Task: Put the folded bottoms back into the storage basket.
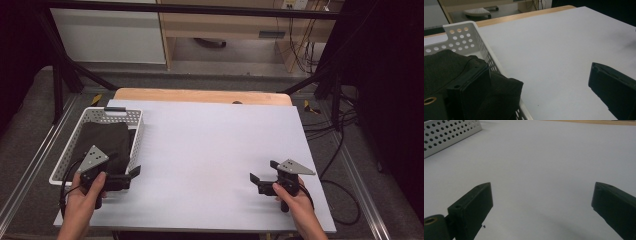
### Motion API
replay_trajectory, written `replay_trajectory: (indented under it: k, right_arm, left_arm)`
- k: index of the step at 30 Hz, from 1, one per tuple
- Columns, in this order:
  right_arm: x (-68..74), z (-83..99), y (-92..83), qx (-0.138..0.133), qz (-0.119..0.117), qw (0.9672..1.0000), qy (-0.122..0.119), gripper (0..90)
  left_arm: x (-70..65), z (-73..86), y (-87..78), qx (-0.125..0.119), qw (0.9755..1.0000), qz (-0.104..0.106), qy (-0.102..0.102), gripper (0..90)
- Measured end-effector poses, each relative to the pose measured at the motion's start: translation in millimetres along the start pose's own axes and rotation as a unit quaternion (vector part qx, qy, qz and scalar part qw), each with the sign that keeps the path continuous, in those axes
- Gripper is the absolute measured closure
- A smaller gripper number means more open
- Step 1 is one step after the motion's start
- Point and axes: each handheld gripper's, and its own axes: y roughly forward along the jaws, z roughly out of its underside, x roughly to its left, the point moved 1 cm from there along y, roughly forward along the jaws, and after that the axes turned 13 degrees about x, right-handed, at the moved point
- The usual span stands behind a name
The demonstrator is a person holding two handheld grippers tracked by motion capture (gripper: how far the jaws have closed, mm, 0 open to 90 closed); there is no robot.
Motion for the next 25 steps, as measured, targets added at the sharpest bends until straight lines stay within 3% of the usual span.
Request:
replay_trajectory:
  k: [11, 18, 25]
  right_arm:
    - [10.6, -7.1, 13.5, 0.011, -0.012, 0.9994, -0.03, 5.5]
    - [18.7, -17.3, 23.7, -0.004, -0.011, 0.9992, -0.039, 6.6]
    - [26.4, -14.1, 24.8, -0.014, -0.01, 0.9981, -0.06, 6.8]
  left_arm:
    - [-2.9, -0.3, 2.0, 0.001, 1.0, 0.003, 0.001, 4.7]
    - [-7.0, -1.9, 2.3, 0.0, 1.0, 0.008, 0.006, 4.6]
    - [-20.2, -5.5, 5.3, 0.002, 0.9995, 0.025, 0.018, 4.6]
